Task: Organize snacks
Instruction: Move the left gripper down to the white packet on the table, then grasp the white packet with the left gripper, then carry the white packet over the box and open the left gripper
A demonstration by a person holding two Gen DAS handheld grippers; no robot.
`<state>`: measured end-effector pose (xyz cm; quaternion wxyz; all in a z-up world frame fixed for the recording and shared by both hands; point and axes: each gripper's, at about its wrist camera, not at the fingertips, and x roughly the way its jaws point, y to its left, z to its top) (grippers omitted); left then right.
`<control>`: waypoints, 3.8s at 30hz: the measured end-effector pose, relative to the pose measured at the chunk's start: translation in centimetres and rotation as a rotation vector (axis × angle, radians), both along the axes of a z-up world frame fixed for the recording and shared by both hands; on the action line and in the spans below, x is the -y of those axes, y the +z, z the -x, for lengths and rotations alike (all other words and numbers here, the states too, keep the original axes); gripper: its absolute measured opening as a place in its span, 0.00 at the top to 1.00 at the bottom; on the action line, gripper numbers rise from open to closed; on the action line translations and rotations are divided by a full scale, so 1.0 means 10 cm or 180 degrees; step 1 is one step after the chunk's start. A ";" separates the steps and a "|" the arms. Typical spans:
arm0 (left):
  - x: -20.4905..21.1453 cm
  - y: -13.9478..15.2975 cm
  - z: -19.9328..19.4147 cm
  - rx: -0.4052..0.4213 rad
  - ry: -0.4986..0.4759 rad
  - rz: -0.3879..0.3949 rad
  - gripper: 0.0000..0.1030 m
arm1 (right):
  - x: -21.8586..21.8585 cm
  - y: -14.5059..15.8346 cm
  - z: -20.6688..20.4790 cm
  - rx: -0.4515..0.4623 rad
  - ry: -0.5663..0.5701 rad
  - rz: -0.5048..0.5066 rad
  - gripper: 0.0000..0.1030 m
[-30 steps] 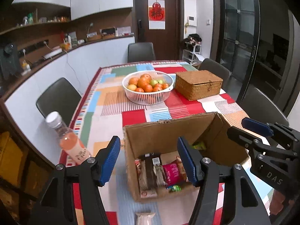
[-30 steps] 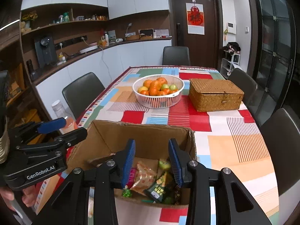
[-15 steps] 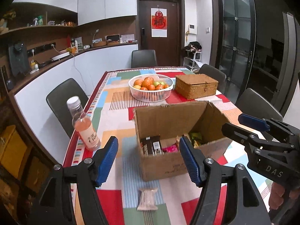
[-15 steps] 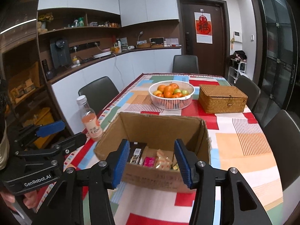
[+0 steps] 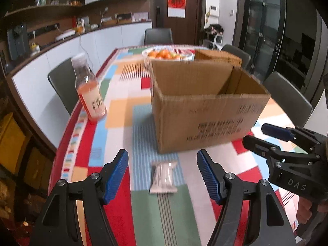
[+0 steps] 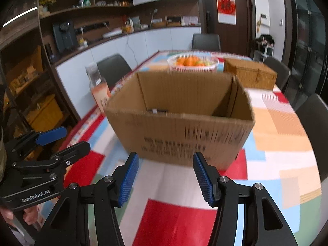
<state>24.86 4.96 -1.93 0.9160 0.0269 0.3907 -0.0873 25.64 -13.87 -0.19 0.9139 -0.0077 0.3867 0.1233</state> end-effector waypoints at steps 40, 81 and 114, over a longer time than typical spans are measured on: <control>0.10 -0.97 -0.40 -0.0681 -0.0138 0.0063 0.70 | -0.04 -0.68 -0.13 -0.0563 -0.0110 0.0269 0.45; 0.46 0.75 -0.02 0.0652 -0.0338 0.0234 0.70 | 0.40 0.71 0.15 0.0588 -0.0277 -0.0029 0.45; 0.75 0.79 -0.94 0.0410 -0.0136 -0.0004 0.54 | 0.63 0.86 -0.59 0.0555 -0.0548 0.0163 0.45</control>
